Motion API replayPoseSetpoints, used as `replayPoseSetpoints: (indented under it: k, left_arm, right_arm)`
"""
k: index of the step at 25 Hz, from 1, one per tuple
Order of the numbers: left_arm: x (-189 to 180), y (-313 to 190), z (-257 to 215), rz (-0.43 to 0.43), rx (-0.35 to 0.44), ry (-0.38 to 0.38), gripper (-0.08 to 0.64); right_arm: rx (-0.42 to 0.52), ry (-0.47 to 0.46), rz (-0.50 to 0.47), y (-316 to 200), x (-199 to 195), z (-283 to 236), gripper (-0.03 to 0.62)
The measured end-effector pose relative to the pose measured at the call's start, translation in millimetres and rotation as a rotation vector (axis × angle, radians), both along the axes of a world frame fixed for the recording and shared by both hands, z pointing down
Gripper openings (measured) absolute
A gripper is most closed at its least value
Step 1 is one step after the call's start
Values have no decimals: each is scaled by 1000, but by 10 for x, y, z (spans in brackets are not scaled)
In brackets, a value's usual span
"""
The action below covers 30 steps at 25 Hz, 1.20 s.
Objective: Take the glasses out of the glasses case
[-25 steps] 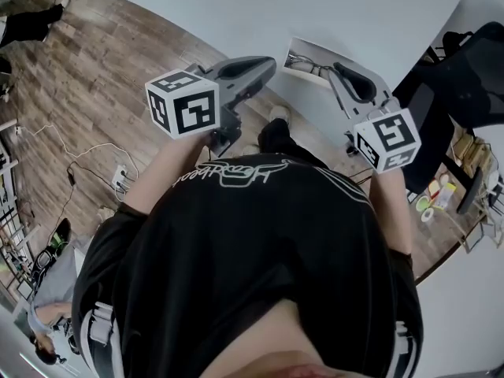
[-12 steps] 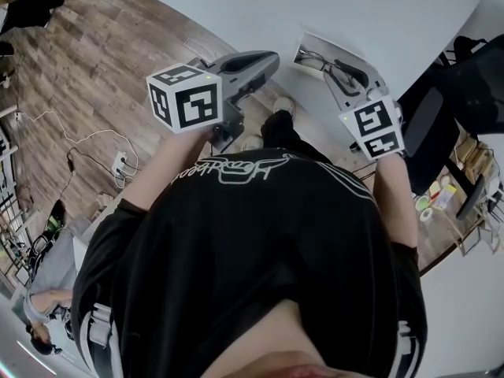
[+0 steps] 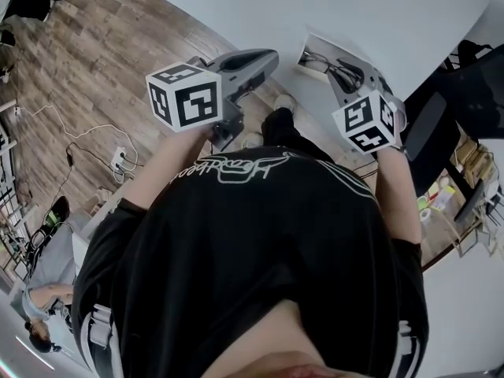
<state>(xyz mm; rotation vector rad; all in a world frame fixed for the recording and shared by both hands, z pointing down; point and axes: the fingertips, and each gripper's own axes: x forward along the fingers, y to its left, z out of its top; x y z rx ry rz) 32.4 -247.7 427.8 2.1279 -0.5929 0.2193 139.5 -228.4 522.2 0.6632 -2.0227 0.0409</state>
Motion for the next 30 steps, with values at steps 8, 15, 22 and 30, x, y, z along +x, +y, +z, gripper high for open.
replayPoseSetpoints:
  k: [8, 15, 22, 30]
  left_arm:
    - [-21, -13, 18, -6, -1, -7, 8]
    - [-44, -15, 51, -12, -4, -15, 8]
    - [-75, -10, 54, -15, -3, -20, 8]
    - [-66, -14, 66, -13, -5, -15, 8]
  right_arm:
    - [-21, 62, -64, -24, -1, 92, 77]
    - [-54, 72, -77, -19, 0, 159, 57]
    - [-50, 95, -92, -6, -2, 160, 39]
    - [-38, 108, -101, -20, -5, 155, 23]
